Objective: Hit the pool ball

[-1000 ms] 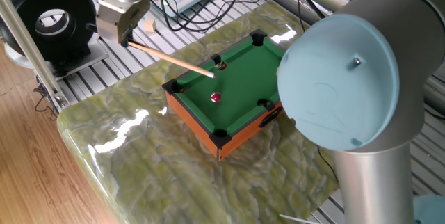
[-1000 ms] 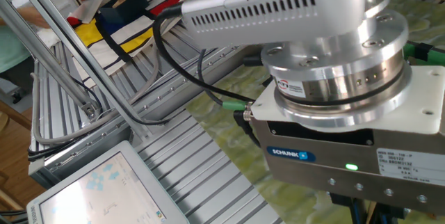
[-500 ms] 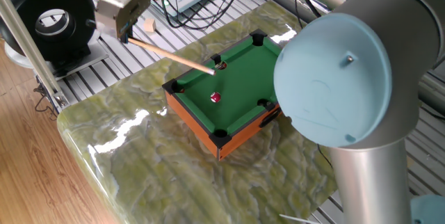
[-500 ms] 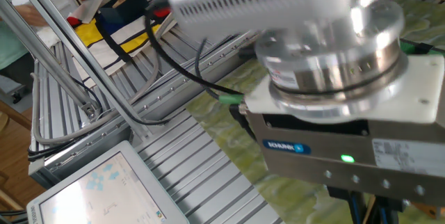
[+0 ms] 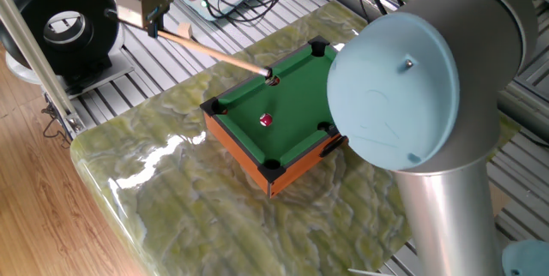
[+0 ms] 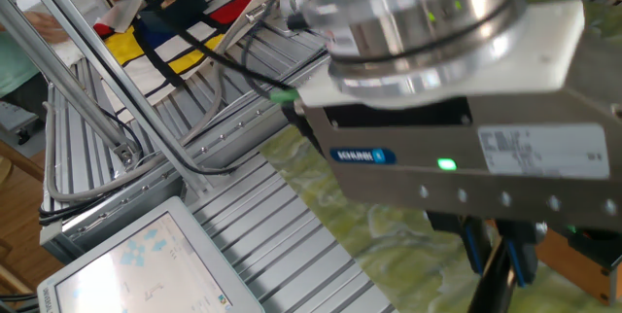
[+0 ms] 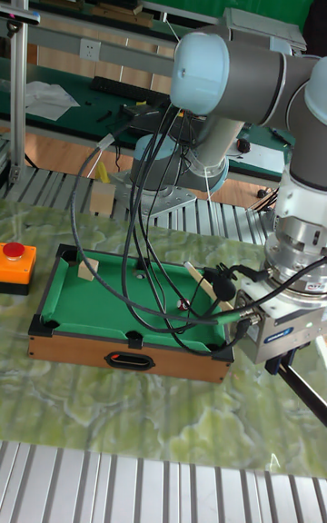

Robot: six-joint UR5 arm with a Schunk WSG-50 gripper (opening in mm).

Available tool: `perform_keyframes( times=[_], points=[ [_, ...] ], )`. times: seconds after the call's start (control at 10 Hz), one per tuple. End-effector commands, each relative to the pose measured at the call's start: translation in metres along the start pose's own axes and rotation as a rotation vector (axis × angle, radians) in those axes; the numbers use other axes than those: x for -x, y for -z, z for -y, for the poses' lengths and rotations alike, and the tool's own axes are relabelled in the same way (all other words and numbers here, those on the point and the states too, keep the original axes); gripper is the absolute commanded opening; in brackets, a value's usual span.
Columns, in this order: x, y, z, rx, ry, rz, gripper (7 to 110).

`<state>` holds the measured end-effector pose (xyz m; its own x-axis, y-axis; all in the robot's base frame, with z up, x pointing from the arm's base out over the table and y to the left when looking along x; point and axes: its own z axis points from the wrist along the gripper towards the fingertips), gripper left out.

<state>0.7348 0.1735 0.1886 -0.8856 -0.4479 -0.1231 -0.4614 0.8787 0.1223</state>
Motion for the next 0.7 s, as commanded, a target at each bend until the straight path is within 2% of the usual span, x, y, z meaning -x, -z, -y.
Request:
perform_keyframes(
  times=[0.0, 0.2, 0.4, 0.6],
  points=[
    [-0.001, 0.009, -0.009, 0.031, 0.006, 0.001, 7],
    [0.001, 0.004, -0.02, 0.052, 0.024, 0.015, 7],
    [-0.001, 0.004, -0.016, 0.033, 0.021, 0.009, 7],
    [0.0, 0.004, -0.018, 0.04, 0.019, 0.015, 7]
  ],
)
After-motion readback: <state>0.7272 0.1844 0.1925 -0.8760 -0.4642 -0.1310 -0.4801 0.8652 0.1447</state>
